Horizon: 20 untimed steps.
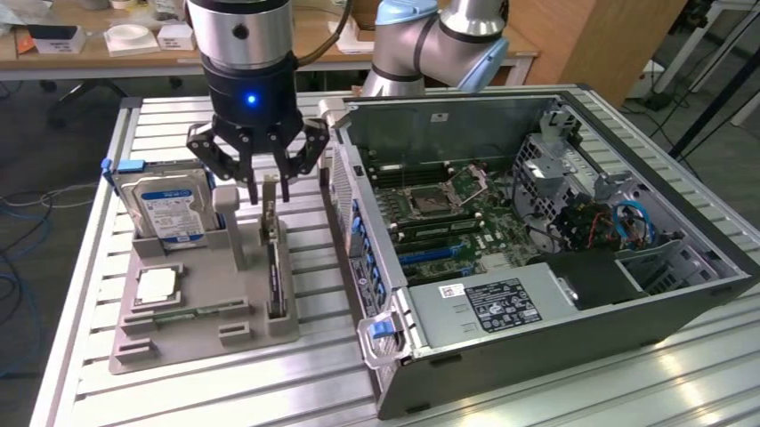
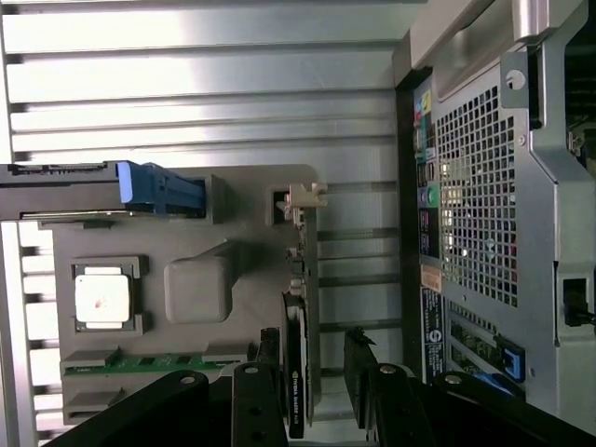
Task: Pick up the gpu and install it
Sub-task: 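Pick up the gpu and move the gpu toward the slot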
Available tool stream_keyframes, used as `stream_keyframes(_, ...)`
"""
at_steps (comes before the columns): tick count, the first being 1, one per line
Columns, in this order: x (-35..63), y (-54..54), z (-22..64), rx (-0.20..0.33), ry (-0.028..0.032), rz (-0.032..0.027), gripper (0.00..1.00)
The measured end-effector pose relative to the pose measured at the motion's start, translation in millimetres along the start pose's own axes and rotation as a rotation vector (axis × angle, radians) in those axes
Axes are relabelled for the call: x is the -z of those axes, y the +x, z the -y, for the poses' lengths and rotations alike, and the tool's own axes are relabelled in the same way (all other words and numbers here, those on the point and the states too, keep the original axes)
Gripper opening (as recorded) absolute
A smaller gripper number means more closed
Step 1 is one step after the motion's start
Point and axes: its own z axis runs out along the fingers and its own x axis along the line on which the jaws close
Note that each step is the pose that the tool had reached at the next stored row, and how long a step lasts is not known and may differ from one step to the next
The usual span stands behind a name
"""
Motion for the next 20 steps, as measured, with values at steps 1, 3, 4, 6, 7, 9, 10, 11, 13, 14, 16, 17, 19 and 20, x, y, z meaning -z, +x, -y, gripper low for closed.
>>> stream_keyframes(1,-0.1,0.1,0.0,0.000,0.0005,-0.0002,0.41)
stream_keyframes(3,-0.7,0.0,0.0,0.000,0.0009,-0.0003,0.41)
stream_keyframes(4,-1.0,0.1,0.0,0.000,0.0010,-0.0003,0.41)
stream_keyframes(6,-1.4,0.1,0.0,0.000,0.0012,-0.0003,0.41)
stream_keyframes(7,-1.6,0.1,0.0,0.000,0.0012,-0.0002,0.41)
stream_keyframes(9,-2.1,0.1,0.0,0.000,0.0014,-0.0003,0.41)
stream_keyframes(10,-2.6,0.1,0.1,0.000,0.0015,-0.0003,0.41)
stream_keyframes(11,-2.9,0.1,0.1,0.000,0.0014,-0.0003,0.41)
stream_keyframes(13,-3.1,0.1,0.1,0.000,0.0015,-0.0003,0.41)
stream_keyframes(14,-3.4,0.1,0.1,0.000,0.0014,-0.0003,0.41)
stream_keyframes(16,-3.9,0.1,0.1,0.000,0.0017,-0.0003,0.41)
stream_keyframes(17,-4.1,0.1,0.1,0.000,0.0018,-0.0003,0.41)
stream_keyframes(19,-4.7,0.1,0.1,0.000,0.0021,-0.0003,0.41)
stream_keyframes(20,-5.1,0.2,0.2,0.000,0.0022,-0.0004,0.41)
